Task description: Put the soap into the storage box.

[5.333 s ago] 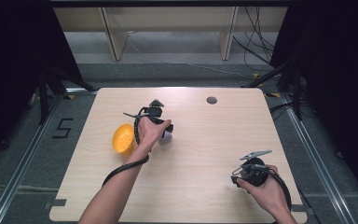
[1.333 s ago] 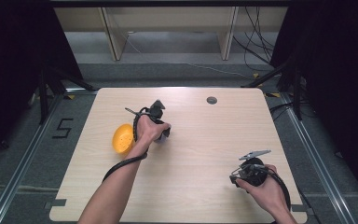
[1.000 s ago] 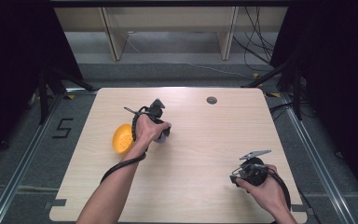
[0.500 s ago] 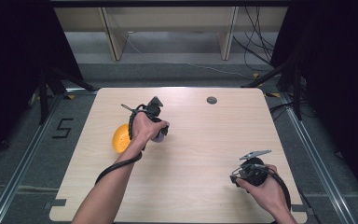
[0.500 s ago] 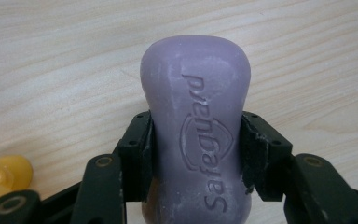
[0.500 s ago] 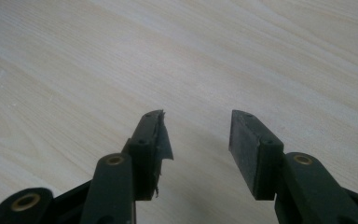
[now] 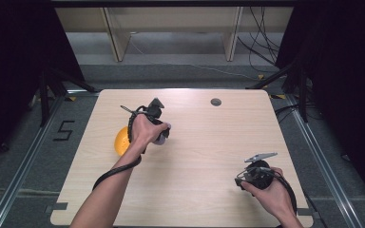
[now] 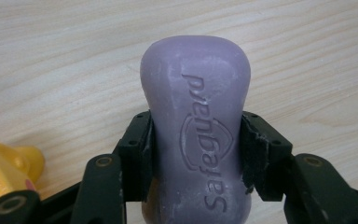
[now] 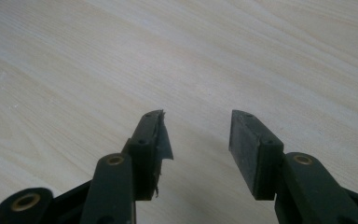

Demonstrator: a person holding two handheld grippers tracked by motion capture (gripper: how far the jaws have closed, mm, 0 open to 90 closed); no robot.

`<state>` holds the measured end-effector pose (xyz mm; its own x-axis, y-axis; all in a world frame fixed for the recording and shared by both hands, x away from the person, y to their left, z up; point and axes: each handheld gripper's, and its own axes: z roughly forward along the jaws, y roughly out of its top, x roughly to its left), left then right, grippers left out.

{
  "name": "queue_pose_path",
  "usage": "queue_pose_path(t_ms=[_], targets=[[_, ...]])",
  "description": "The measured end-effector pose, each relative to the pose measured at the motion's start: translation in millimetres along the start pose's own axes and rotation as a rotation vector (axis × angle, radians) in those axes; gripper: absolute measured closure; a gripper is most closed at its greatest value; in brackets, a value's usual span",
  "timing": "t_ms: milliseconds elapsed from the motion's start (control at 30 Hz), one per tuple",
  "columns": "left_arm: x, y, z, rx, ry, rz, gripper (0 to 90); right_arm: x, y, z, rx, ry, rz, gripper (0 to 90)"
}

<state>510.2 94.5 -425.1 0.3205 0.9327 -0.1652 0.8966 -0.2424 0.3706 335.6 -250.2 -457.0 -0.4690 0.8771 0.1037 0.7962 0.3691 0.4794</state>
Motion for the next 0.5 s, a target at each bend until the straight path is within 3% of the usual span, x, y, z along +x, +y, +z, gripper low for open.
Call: queue_pose_path(t_ms=[67,200,233,267,300,367,500], targets=[[-0.4,-1.0,-1.4,0.0,-0.001,-0.017,48.8,-0.9,-0.4,0.7,-0.005,-0.004,-0.015,55.2],[2.7,-1.4,-4.9,-0.011,0.009,0.006,48.8,0.4,0.3,0.2,-0.006,0.0,0.008,55.2],[3.6,-1.5,-6.5,-0.003,0.011,0.015,48.8,-2.1,0.2,0.5,-0.016,-0.002,-0.027,55.2],[4.2,-2.2,-7.5,-0.008,0.007,0.012,48.8,-0.3,0.0,-0.4,-0.004,0.005,0.004,55.2],[4.6,-2.6,-8.4,-0.008,0.006,0.011,48.8,-2.4,0.1,0.8,-0.019,0.002,-0.02,55.2],[5.5,-4.1,-9.8,-0.016,0.012,0.012,48.8,-1.3,0.1,0.5,-0.019,0.0,0.001,55.2],[8.3,-7.3,-11.4,-0.014,0.017,0.013,48.8,-2.7,-0.1,1.0,-0.022,0.008,-0.001,55.1]])
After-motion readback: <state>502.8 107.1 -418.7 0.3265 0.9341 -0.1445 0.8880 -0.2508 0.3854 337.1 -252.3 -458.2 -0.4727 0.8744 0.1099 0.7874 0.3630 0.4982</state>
